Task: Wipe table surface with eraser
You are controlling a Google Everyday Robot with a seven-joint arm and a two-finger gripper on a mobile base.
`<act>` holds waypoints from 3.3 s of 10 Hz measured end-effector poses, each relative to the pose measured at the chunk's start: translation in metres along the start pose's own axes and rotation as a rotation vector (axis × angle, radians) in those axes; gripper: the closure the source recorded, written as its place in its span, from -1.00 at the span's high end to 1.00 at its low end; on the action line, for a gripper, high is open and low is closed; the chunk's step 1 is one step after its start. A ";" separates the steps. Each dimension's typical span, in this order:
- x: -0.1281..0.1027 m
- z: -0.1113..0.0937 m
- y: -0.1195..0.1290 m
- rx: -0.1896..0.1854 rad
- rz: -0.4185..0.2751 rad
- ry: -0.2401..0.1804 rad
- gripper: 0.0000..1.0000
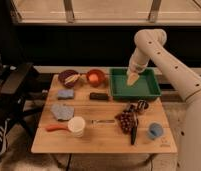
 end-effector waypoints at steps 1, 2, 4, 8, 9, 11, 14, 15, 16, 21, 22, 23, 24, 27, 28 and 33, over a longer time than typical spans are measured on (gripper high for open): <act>0.000 0.000 0.000 0.000 0.000 0.001 0.07; 0.000 0.000 0.000 0.000 0.000 0.000 0.07; 0.001 0.000 0.000 0.000 0.001 0.001 0.07; 0.000 0.000 0.000 0.000 0.000 0.001 0.07; 0.000 0.000 0.000 0.000 0.000 0.000 0.07; 0.001 0.000 0.000 0.000 0.000 0.001 0.07; 0.000 0.000 0.000 0.000 0.000 0.001 0.07; 0.000 0.000 0.000 0.000 0.000 0.000 0.07; 0.000 0.000 0.000 0.000 0.000 0.001 0.07; -0.006 0.003 0.001 -0.008 -0.042 -0.019 0.07; -0.014 0.003 0.002 -0.008 -0.082 -0.027 0.07; -0.025 0.002 0.002 -0.004 -0.116 -0.035 0.07; -0.039 0.003 0.002 0.000 -0.153 -0.044 0.07; -0.080 0.007 0.000 0.042 -0.226 -0.071 0.07; -0.094 0.011 -0.002 0.063 -0.240 -0.077 0.07; -0.123 0.047 -0.003 0.031 -0.264 -0.100 0.05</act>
